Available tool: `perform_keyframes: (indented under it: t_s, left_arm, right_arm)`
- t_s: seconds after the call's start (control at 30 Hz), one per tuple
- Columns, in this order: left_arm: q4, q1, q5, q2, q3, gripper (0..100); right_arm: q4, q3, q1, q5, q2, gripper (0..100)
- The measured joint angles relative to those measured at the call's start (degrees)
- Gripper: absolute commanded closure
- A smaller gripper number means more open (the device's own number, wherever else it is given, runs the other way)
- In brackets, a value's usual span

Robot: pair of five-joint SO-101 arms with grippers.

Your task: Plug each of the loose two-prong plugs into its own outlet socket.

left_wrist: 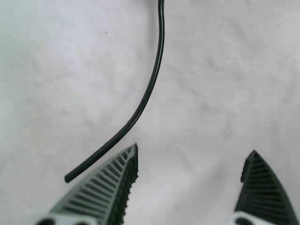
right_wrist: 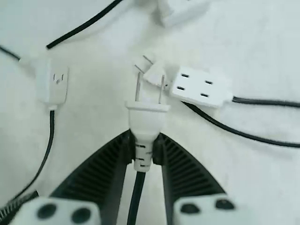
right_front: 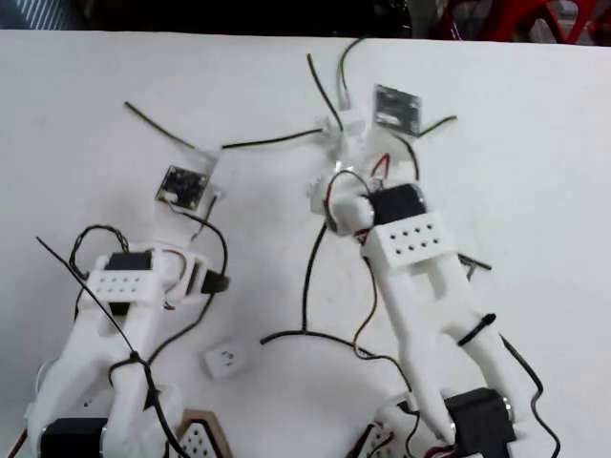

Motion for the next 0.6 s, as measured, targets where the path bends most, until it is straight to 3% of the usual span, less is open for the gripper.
perform_keyframes:
  t_s: [0.13,0.4,0.47,0.6]
  left_arm:
    - [0.0,0.0,0.0,0.0,0.0,66]
    - [0.0,0.0,0.0,0.0,0.0,66]
    - [0.0,0.0,0.0,0.0,0.0,66]
    - [0.0,0.0,0.0,0.0,0.0,66]
  right_arm:
    - [3.87,0.0,2.64,-7.82,-0.62,98.1]
    - [12.04,0.0,6.33,-9.32,-0.62,97.8]
    - [13.71,0.0,7.47,-9.32,-0.62,93.8]
    - [17.76,0.0,8.62,-9.32,-0.62,75.9]
